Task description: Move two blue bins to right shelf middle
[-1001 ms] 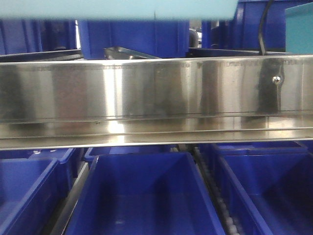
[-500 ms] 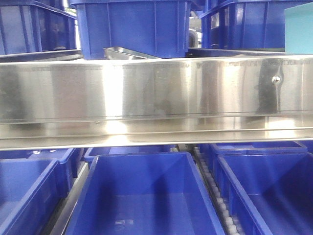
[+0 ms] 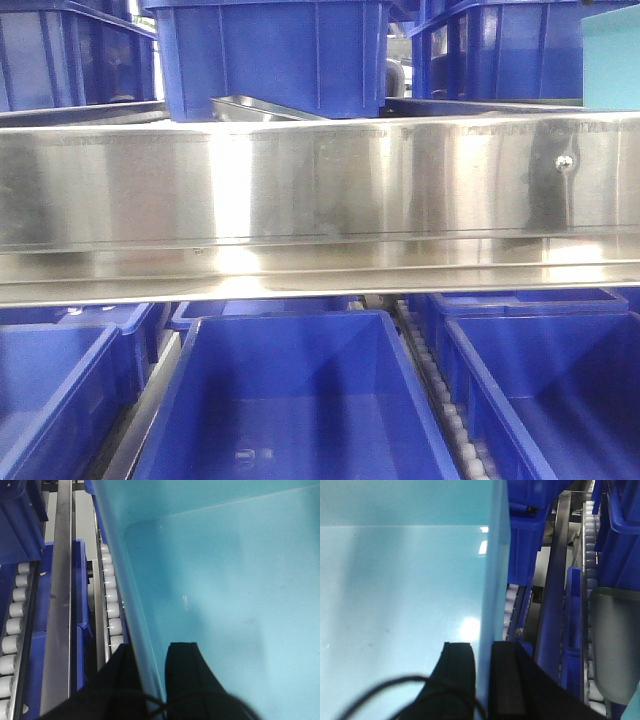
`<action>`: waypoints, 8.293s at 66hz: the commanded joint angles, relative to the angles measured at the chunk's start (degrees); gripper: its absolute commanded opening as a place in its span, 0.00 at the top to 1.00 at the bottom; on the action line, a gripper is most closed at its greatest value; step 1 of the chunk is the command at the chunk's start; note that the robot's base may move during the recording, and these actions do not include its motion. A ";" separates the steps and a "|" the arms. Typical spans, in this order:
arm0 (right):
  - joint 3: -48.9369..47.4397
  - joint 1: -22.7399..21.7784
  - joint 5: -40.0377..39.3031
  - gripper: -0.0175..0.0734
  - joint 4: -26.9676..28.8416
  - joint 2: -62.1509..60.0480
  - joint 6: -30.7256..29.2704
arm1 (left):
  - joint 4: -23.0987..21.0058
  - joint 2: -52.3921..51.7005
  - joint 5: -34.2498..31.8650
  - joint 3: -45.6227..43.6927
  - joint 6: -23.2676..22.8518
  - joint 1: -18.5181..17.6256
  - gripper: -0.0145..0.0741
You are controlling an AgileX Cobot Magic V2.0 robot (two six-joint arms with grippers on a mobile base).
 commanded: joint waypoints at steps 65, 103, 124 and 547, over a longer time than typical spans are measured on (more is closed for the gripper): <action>-0.96 0.32 -3.59 0.98 3.74 -0.79 -0.43 | -3.74 -0.31 -2.57 -0.48 0.96 -0.96 0.96; -0.96 0.32 -3.59 0.98 3.74 -0.79 -0.43 | -3.74 -0.31 -2.57 -0.48 0.96 -0.96 0.96; -0.96 0.32 -3.59 0.98 3.74 -0.79 -0.43 | -3.74 -0.31 -2.57 -0.48 0.96 -0.96 0.96; -0.96 0.32 -3.62 0.98 3.74 -0.58 -0.43 | -3.51 0.84 -29.24 -0.48 0.96 -0.86 0.96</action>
